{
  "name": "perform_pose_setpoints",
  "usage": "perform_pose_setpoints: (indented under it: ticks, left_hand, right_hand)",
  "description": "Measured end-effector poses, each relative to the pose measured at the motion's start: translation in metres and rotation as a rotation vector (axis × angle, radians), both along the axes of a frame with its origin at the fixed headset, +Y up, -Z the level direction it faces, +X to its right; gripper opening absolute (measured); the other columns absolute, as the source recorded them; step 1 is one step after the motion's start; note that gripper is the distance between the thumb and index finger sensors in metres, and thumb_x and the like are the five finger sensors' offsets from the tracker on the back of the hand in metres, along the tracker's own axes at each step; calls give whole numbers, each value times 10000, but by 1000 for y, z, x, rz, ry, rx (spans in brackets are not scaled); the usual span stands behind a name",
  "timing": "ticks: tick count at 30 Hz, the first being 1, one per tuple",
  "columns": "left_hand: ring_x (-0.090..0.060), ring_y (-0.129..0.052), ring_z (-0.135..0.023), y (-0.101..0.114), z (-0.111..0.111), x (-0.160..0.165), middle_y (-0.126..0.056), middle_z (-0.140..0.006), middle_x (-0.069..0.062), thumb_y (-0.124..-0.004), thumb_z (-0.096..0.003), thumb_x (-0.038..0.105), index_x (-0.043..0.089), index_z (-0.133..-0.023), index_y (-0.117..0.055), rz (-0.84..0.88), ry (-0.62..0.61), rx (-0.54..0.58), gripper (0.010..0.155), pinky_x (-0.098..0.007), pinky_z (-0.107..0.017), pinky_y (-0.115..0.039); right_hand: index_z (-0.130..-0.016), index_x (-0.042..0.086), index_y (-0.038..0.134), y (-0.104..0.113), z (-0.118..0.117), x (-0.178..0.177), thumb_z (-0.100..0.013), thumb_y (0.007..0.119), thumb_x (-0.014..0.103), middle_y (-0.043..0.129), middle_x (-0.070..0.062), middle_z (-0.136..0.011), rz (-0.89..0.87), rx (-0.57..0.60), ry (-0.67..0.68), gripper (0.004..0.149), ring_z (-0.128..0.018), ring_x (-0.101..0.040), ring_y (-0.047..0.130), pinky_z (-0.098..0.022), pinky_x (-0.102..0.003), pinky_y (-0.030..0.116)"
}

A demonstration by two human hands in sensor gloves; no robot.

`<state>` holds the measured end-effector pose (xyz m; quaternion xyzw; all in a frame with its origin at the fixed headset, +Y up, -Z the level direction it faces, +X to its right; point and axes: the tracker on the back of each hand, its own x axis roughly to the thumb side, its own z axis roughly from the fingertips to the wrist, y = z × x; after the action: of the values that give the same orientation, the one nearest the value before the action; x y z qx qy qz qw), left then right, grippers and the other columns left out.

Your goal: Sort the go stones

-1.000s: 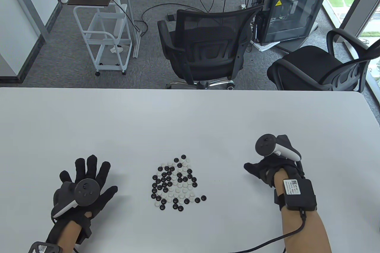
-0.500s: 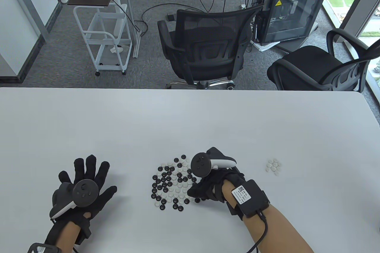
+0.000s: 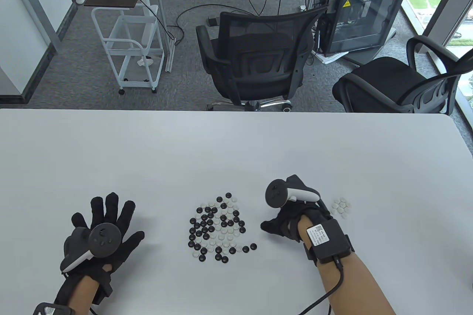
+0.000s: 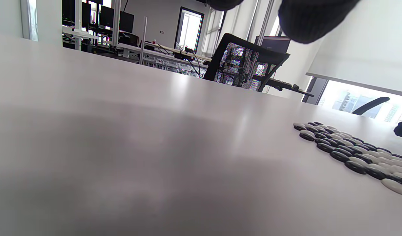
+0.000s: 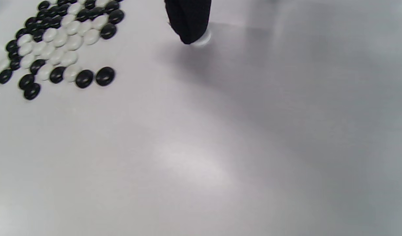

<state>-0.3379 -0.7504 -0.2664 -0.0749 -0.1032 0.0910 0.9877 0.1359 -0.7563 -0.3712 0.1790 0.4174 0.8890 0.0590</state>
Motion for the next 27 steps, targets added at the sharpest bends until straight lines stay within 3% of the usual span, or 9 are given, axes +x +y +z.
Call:
perform_pose_setpoints:
  ticks: [7, 13, 22, 27]
  left_hand:
    - [-565, 109, -1029, -1, 0, 0, 58, -1204, -255, -563, -608, 615, 202, -1213, -195, -5, 1, -8, 819, -836, -503, 42]
    - [-565, 107, -1029, -1, -1, 2, 56, -1204, -256, -561, -608, 616, 202, -1212, -196, -12, 0, -13, 818, -836, -502, 40]
    - [-565, 104, -1029, -2, -2, 5, 53, -1204, -257, -560, -608, 617, 202, -1212, -195, -24, -3, -20, 818, -837, -503, 37]
    - [-565, 105, -1029, -2, -2, 5, 55, -1204, -255, -559, -608, 617, 203, -1212, -195, -24, -2, -21, 818, -837, -503, 38]
  right_hand:
    - [-1054, 53, 721, 3, -3, 84, -566, 539, 460, 114, -447, -1086, 101, 9, -236, 661, -857, -731, -12, -506, -940, 144]
    - [-1081, 64, 665, 2, 1, 126, -566, 536, 460, 21, -423, -1065, 139, 37, -341, 662, -845, -723, -53, -505, -938, 121]
    - [-1112, 60, 587, -1, 4, 143, -569, 527, 466, -10, -433, -1053, 114, 45, -396, 680, -841, -726, -68, -503, -939, 116]
    - [-1102, 34, 632, 12, -3, 130, -571, 530, 465, 23, -449, -1061, 16, 94, -400, 691, -841, -733, -50, -501, -939, 128]
